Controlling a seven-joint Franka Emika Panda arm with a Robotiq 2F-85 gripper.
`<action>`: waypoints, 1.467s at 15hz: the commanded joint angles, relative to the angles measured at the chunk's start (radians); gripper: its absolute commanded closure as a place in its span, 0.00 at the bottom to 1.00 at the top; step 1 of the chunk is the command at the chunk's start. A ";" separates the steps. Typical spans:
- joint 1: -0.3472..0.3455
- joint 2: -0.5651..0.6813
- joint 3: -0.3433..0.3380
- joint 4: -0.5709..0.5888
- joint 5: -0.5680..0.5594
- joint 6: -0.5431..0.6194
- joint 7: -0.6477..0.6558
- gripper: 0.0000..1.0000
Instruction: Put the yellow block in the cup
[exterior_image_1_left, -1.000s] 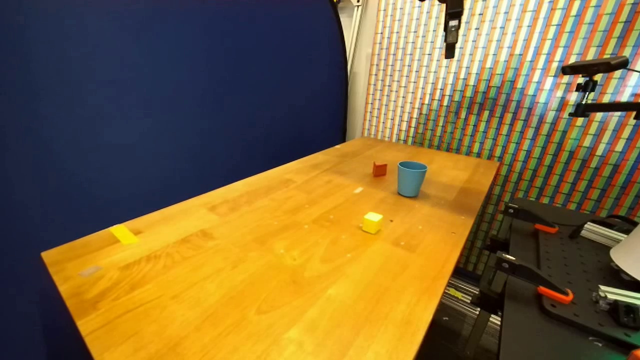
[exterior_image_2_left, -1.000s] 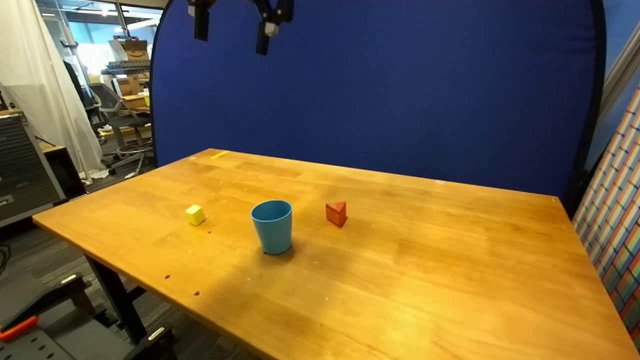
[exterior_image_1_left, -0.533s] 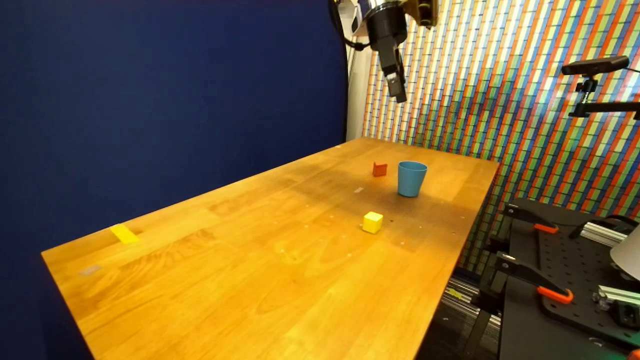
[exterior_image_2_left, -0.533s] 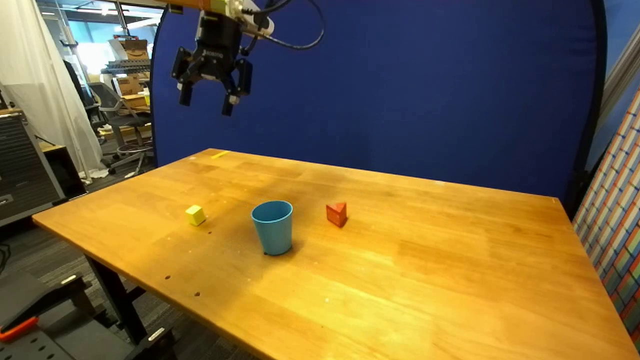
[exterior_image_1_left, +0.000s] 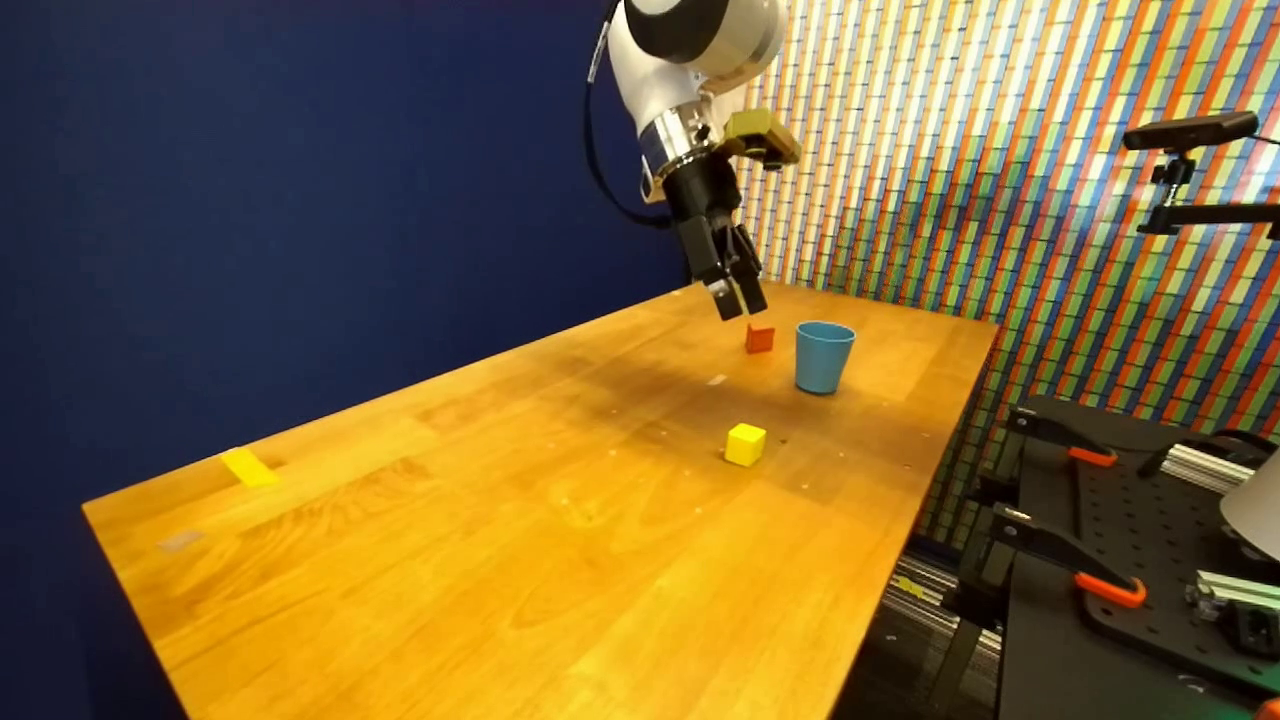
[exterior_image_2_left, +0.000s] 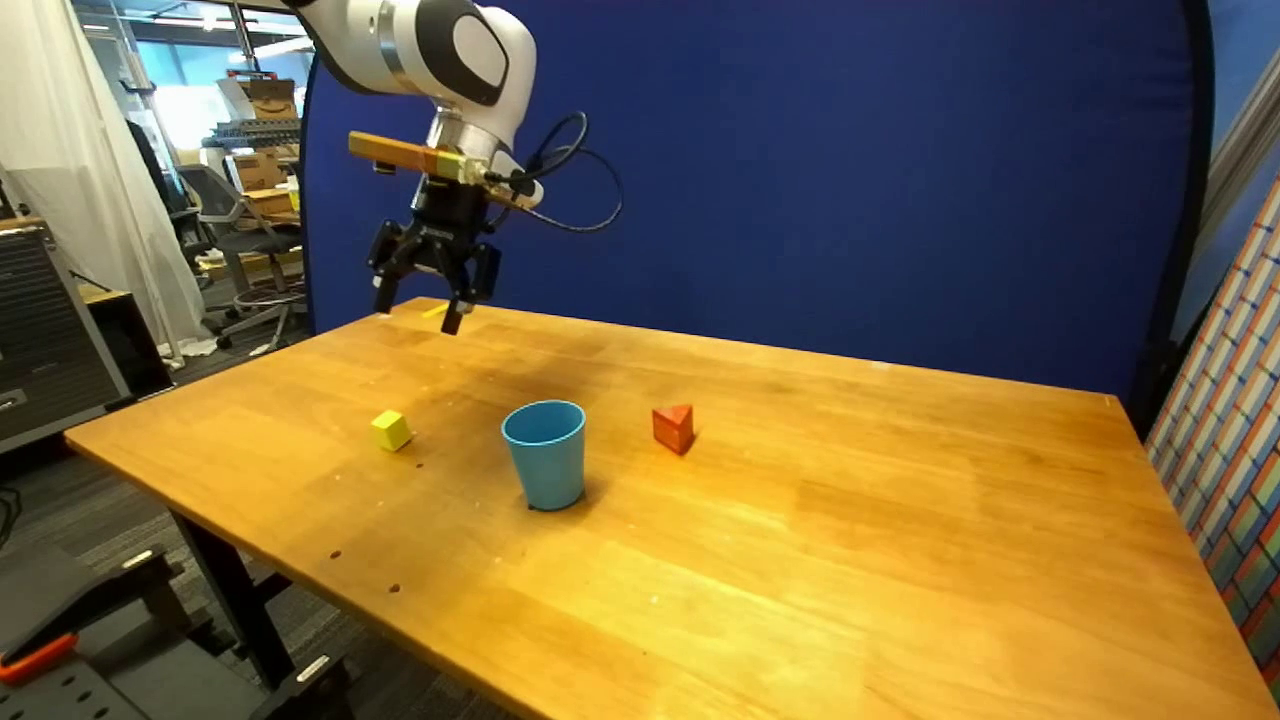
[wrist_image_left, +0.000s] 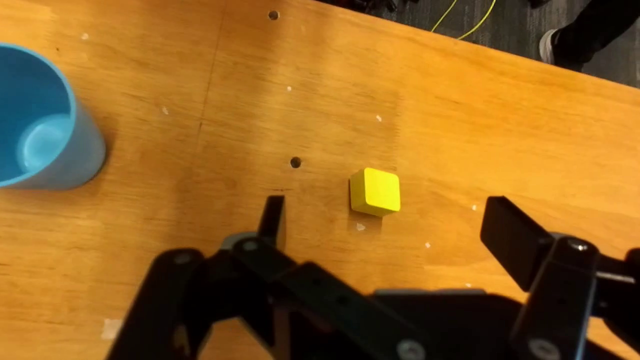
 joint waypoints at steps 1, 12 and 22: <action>0.010 0.101 0.024 0.095 -0.006 -0.020 0.043 0.00; 0.073 0.303 0.017 0.215 -0.066 -0.048 0.188 0.00; 0.074 0.332 0.019 0.229 -0.063 -0.133 0.221 0.42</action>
